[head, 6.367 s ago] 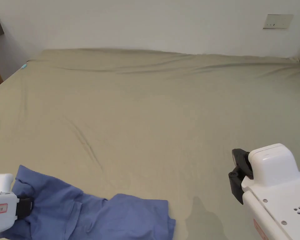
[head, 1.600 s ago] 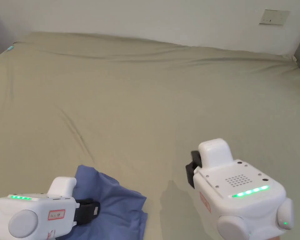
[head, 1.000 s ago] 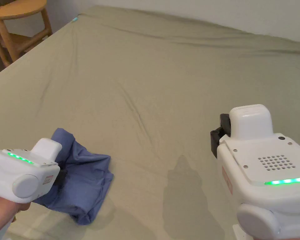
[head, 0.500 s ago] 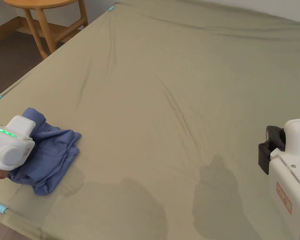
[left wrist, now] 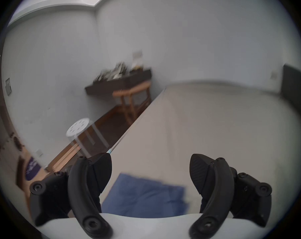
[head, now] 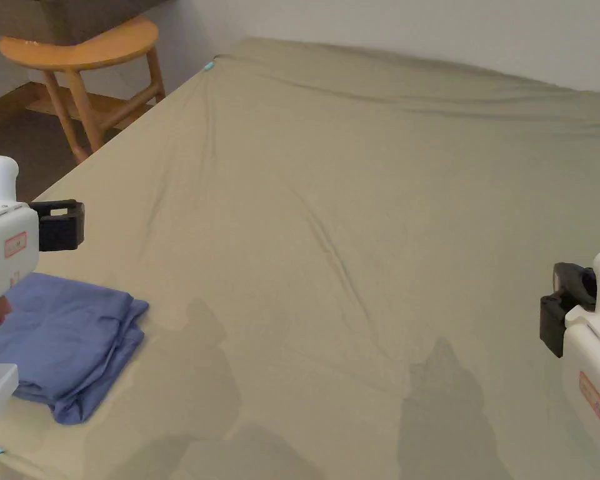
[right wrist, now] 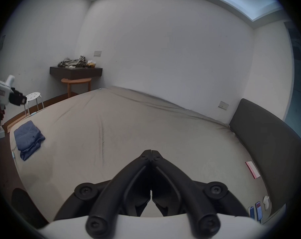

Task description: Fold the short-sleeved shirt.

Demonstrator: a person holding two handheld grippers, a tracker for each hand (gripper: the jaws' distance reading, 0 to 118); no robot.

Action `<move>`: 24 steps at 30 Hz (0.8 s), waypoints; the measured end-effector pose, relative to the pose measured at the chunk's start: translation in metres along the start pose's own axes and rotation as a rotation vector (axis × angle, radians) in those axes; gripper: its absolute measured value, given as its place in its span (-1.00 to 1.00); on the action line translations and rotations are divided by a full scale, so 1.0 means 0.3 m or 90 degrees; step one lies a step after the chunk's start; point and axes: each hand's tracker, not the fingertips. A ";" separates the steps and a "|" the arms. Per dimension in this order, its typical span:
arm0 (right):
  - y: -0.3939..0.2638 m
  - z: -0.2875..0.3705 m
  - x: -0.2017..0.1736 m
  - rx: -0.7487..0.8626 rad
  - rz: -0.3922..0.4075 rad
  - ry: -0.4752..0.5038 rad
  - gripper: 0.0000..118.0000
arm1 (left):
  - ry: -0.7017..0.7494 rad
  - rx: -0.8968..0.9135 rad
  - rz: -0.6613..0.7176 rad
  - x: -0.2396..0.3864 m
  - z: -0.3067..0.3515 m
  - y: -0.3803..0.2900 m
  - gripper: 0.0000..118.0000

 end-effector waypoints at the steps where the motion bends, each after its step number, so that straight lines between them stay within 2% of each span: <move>1: 0.003 0.022 0.021 0.009 -0.006 -0.004 -1.00 | -0.026 0.024 0.007 0.041 0.054 0.035 0.67; 7: 0.057 0.191 0.136 0.072 -0.003 -0.033 -1.00 | -0.104 0.208 0.050 0.343 0.382 0.136 0.68; 10: 0.084 0.268 0.222 0.105 -0.001 -0.050 -1.00 | -0.167 0.236 0.047 0.485 0.504 0.159 0.67; 13: 0.101 0.336 0.293 0.117 0.004 -0.083 -1.00 | -0.182 0.262 0.061 0.617 0.598 0.153 0.61; 14: 0.099 0.354 0.313 0.117 0.007 -0.086 -1.00 | -0.200 0.271 0.066 0.657 0.630 0.151 0.51; 15: 0.092 0.367 0.326 0.121 0.007 -0.089 -1.00 | -0.211 0.276 0.070 0.689 0.645 0.144 0.33; 17: 0.073 0.399 0.348 0.129 0.004 -0.097 -1.00 | -0.238 0.306 0.067 0.756 0.702 0.127 -0.31; 18: 0.064 0.416 0.354 0.133 0.003 -0.099 -1.00 | -0.246 0.326 0.082 0.778 0.730 0.115 -0.70; 19: 0.053 0.435 0.360 0.141 0.001 -0.103 -1.00 | -0.258 0.324 0.091 0.812 0.758 0.112 -0.99; 22: 0.032 0.489 0.347 0.153 0.001 -0.123 -1.00 | -0.300 0.316 0.084 0.882 0.806 0.091 -0.99; 24: 0.015 0.515 0.349 0.160 -0.006 -0.130 -1.00 | -0.281 0.317 0.057 0.952 0.836 0.073 -0.99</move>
